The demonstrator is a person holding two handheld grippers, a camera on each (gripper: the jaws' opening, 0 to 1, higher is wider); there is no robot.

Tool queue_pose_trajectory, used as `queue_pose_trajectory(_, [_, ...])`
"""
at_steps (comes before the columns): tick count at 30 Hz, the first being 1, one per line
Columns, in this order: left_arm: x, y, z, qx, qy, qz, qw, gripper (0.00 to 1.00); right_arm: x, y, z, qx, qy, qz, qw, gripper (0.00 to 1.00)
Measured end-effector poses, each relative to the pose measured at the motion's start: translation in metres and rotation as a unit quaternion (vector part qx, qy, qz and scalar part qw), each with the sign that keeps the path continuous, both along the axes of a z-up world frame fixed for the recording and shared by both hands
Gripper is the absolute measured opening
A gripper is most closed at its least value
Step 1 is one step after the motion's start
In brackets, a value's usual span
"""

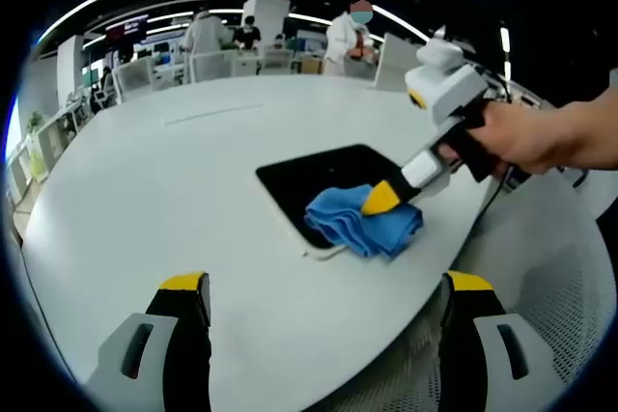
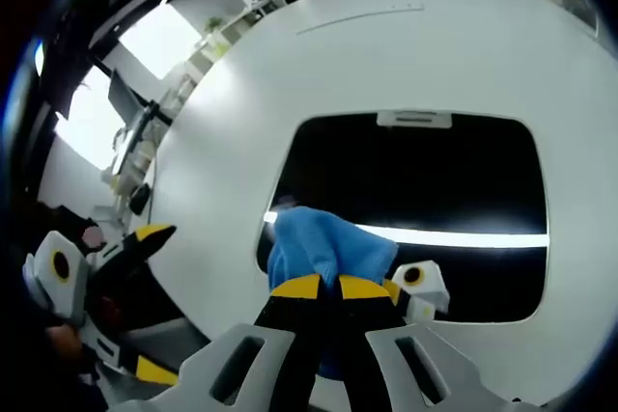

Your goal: Wipe the mirror surface with the cleaning cloth until all visible marks leave the cleaned area.

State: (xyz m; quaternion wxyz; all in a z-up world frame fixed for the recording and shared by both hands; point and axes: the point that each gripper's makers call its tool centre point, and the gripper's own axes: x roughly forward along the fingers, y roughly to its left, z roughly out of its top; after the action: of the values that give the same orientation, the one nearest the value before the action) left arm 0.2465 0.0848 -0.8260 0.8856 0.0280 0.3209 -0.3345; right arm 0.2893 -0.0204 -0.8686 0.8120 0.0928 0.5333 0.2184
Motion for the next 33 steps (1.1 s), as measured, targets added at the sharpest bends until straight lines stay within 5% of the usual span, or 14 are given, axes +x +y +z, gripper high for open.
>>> queue_pose_trajectory(33, [-0.0005, -0.0028, -0.0005, -0.006, -0.001, -0.003, 1.0000, 1.00, -0.0037, -0.0071, 0.0001, 0.010, 0.004, 0.007, 0.9999, 0.00])
